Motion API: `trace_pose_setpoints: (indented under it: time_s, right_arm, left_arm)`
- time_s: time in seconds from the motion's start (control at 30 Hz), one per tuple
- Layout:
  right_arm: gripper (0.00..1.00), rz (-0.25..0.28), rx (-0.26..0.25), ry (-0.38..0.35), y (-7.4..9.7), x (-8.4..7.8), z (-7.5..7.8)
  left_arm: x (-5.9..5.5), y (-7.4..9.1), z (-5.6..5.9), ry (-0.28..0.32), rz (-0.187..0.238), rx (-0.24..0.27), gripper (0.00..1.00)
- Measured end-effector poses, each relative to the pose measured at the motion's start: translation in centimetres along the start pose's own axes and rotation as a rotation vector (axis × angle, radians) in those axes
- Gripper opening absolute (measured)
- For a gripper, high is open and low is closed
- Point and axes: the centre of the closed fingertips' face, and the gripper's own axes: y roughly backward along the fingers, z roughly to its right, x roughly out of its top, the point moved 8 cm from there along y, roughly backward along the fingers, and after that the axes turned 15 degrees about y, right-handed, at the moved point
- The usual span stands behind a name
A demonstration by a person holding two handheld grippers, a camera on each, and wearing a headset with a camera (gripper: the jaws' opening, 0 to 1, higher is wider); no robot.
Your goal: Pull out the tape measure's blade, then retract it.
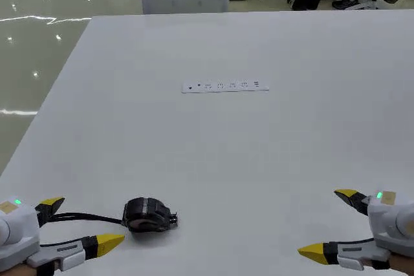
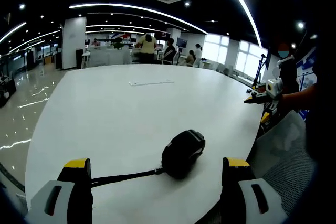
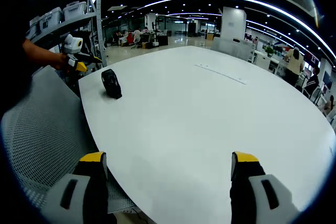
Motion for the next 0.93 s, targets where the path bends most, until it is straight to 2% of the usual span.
trace_pose_setpoints:
  time_s: [0.07, 0.1, 0.13, 0.23, 0.33, 0.43, 0.47, 0.63, 0.93]
  right_arm:
    - [1.00, 0.008, -0.012, -0.024, 0.5, -0.2, 0.0]
    - [1.00, 0.007, -0.020, -0.026, 0.6, -0.4, 0.1]
    - [1.00, -0.003, -0.027, -0.028, 0.6, -0.6, 0.1]
    - [1.00, -0.006, -0.019, -0.023, 0.5, -0.9, -0.1]
    - [1.00, -0.014, -0.020, -0.014, 0.6, -0.9, -0.2]
    - [0.99, -0.013, -0.021, -0.020, 0.5, -1.1, -0.2]
    - [0.99, -0.017, -0.018, -0.012, 0.4, -1.2, -0.3]
    - [0.99, -0.020, -0.007, -0.001, 0.4, -1.2, -0.4]
    - [1.00, -0.018, -0.016, -0.011, 0.4, -1.4, -0.3]
  left_arm:
    - [-0.3, 0.1, 0.1, -0.001, -0.013, -0.001, 1.00]
    - [-0.6, 0.1, 0.2, -0.008, -0.033, -0.011, 1.00]
    - [-0.8, 0.1, 0.4, -0.017, -0.030, -0.022, 1.00]
    - [-1.0, 0.1, 0.6, -0.030, -0.041, -0.015, 1.00]
    - [-1.2, 0.1, 0.7, -0.019, -0.043, -0.024, 1.00]
    - [-1.6, 0.0, 1.0, -0.012, -0.067, -0.052, 1.00]
    - [-1.7, 0.0, 0.9, -0.034, -0.070, -0.045, 1.00]
    - [-1.4, 0.1, 0.9, -0.046, -0.055, -0.039, 1.00]
    - [-1.7, 0.2, 1.1, -0.049, -0.061, -0.033, 1.00]
